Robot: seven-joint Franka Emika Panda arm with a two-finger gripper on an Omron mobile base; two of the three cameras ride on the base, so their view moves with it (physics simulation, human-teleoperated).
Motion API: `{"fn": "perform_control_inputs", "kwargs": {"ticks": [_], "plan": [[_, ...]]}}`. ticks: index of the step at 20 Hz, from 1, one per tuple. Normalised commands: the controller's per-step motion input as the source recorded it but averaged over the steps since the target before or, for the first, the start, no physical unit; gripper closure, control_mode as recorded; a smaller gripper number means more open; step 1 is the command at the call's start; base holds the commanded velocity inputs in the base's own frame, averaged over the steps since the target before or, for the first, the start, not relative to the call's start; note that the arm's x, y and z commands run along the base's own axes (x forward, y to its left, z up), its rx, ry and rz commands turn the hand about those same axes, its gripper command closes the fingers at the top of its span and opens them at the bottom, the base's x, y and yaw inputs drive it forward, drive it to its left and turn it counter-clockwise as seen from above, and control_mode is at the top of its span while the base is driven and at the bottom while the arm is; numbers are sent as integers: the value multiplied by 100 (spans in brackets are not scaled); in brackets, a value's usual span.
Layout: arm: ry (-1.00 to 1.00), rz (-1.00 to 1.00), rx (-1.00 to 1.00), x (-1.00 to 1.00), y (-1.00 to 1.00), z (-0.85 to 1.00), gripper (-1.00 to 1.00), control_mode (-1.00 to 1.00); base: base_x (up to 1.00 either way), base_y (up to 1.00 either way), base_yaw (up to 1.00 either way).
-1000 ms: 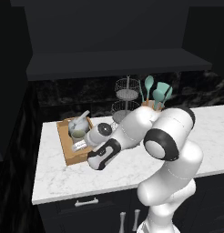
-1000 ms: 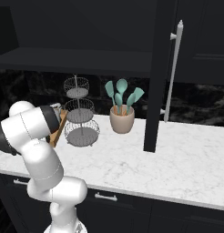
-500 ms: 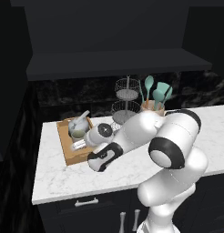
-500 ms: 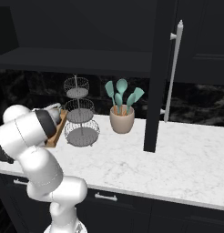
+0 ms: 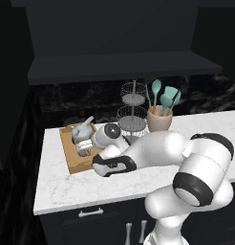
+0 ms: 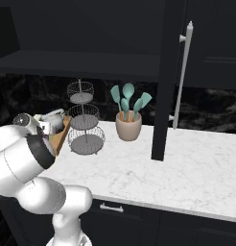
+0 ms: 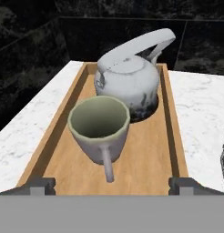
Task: Pick the kettle from the counter and place it on the tray. Then pick the mug from the cabinet and place it on the tray. Then close the cabinet doors.
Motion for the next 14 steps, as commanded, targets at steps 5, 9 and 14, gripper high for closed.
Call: {"fn": "perform_control_inputs", "kwargs": {"ticks": [5,9,14], "plan": [[3,-8,0,-25,-12,75,-100,-100,0,0,0],[2,-3,0,-44,-15,71,-100,-100,0,0,0],[0,0,0,-58,-27,54,-100,-100,0,0,0]]}}
